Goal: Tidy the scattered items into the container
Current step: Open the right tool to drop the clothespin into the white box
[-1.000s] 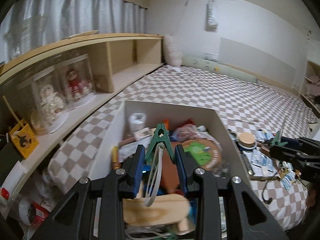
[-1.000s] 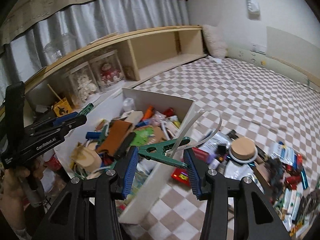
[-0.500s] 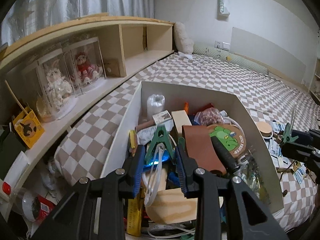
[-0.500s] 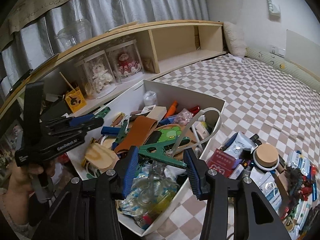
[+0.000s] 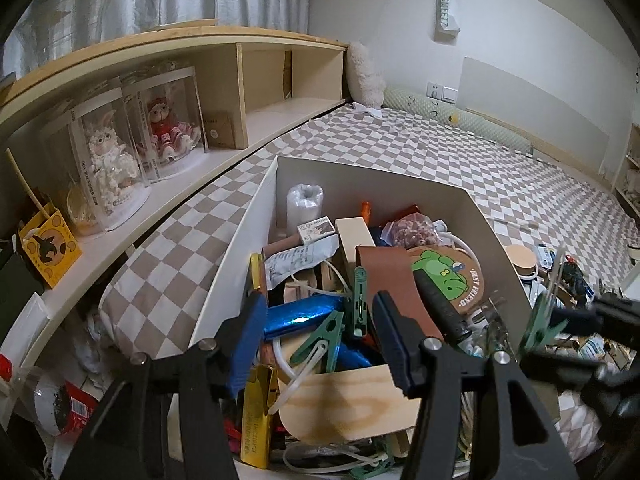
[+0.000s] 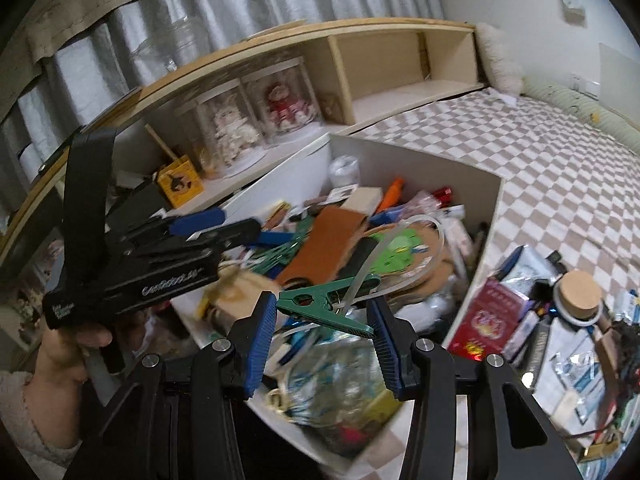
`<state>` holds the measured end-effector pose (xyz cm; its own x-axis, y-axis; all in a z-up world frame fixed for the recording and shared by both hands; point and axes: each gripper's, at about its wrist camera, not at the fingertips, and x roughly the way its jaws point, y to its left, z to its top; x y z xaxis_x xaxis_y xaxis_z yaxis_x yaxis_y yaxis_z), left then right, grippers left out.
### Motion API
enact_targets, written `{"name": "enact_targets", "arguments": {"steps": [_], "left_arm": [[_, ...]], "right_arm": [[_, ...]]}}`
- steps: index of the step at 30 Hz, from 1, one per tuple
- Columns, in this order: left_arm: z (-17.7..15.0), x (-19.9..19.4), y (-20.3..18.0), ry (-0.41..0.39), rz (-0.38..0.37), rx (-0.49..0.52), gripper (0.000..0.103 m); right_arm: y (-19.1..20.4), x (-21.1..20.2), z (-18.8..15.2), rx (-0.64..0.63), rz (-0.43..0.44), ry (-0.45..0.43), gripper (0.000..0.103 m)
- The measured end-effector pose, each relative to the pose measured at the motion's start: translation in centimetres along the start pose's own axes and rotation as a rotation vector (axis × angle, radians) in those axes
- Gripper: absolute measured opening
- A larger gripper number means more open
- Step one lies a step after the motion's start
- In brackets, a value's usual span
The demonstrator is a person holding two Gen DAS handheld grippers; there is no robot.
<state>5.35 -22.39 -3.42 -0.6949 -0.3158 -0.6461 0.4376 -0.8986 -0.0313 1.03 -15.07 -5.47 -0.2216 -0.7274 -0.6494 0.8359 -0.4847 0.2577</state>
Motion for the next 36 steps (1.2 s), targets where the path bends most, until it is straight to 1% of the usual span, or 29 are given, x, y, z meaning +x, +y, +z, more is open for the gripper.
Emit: {"name": "enact_targets", "arguments": {"steps": [4,13,20,24,25,27,28,30,36], "left_arm": [[0.0,-0.3,0.4,-0.003,0.003,-0.018,0.055],[0.1,-1.2,1.3,-0.016,0.016,-0.033,0.055],[0.0,-1.3,1.2,-0.018,0.014,-0.031,0.055],[0.1,-1.3,1.1,-0.017,0.012,-0.030,0.055],[0.1,-1.3,1.0,-0.017,0.012,-0.029,0.055],[0.1,-1.3,0.9,-0.016,0.011,-0.026,0.055],[0.1,-1.2,0.8,-0.016,0.011,-0.026,0.055],[0.1,-1.2,0.7,-0.015,0.009,-0.026,0.055],[0.0,-1.2,0.6,-0.014,0.009,-0.024,0.055]], "right_arm": [[1.6,1.0,-0.3,-0.021,0.040,0.022,0.048],[3.9,2.2,-1.0,-0.092,0.087,0.074,0.048],[4.1,3.2,-1.6,-0.097,0.100,0.115,0.048],[3.7,3.6,-2.0,-0.071,0.109,0.137,0.048],[3.5,3.6,-2.1,-0.064,0.110,0.138,0.049],[3.3,3.3,-2.1,-0.058,0.095,0.128,0.066],[3.3,3.2,-2.1,-0.058,0.096,0.121,0.076],[3.3,2.9,-2.1,-0.056,0.106,0.114,0.076],[2.9,2.4,-2.1,-0.046,0.095,0.101,0.076]]}}
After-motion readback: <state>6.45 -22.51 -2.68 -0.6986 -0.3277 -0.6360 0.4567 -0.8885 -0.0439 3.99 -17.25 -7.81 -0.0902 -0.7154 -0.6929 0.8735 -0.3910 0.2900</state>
